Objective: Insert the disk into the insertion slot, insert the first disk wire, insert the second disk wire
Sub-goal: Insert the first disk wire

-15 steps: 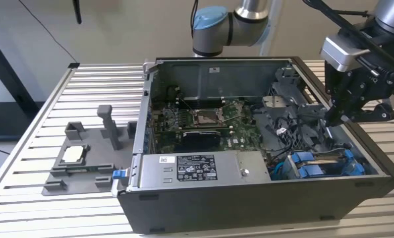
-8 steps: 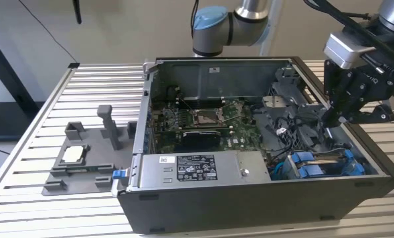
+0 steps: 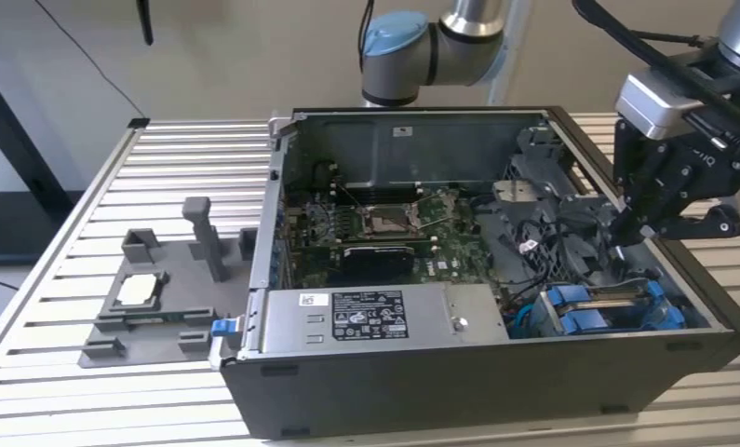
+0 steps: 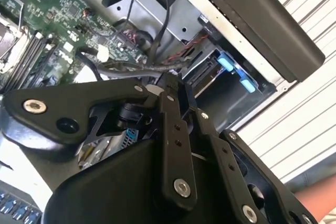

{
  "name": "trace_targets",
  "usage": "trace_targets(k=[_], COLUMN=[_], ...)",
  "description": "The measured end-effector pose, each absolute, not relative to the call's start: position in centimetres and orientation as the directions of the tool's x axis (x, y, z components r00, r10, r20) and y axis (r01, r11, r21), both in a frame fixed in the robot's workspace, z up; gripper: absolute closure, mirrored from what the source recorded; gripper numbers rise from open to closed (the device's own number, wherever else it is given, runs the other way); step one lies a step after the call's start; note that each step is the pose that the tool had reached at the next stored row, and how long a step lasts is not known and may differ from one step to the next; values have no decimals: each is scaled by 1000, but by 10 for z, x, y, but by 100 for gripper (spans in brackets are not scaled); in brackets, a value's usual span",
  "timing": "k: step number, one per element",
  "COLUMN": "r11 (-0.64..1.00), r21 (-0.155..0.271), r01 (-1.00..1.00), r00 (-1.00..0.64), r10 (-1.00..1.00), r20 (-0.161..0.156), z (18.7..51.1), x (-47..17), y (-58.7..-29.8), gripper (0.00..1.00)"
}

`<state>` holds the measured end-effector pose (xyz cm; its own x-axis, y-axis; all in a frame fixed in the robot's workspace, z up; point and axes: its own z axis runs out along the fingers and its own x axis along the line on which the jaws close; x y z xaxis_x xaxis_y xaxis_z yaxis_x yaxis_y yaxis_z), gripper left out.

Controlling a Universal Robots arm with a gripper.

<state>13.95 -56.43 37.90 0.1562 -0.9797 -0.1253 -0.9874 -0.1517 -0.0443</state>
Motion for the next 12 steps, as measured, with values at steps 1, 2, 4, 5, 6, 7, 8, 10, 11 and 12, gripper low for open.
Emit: trace_targets(k=[1, 2, 4, 5, 6, 7, 8, 10, 11, 12], r11=[-149, -146, -145, -145, -145, -145, -145, -145, -145, -145], r21=[-44, -43, -42, -42, -42, -42, -42, -39, -33, -24], r01=[-988, -988, -988, -988, -989, -989, -989, -989, -989, -989], r00=[153, 151, 150, 149, 149, 149, 149, 149, 148, 147], r10=[-980, -981, -981, -981, -981, -981, -981, -981, -981, -981], r20=[-125, -125, -125, -125, -125, -125, -125, -126, -127, -128], z=[378, 378, 378, 378, 378, 378, 378, 378, 377, 377], x=[140, 140, 140, 140, 140, 140, 140, 141, 142, 144], y=[-564, -564, -564, -564, -564, -564, -564, -564, -565, -565], gripper=[81, 81, 81, 81, 81, 81, 81, 81, 81, 81])
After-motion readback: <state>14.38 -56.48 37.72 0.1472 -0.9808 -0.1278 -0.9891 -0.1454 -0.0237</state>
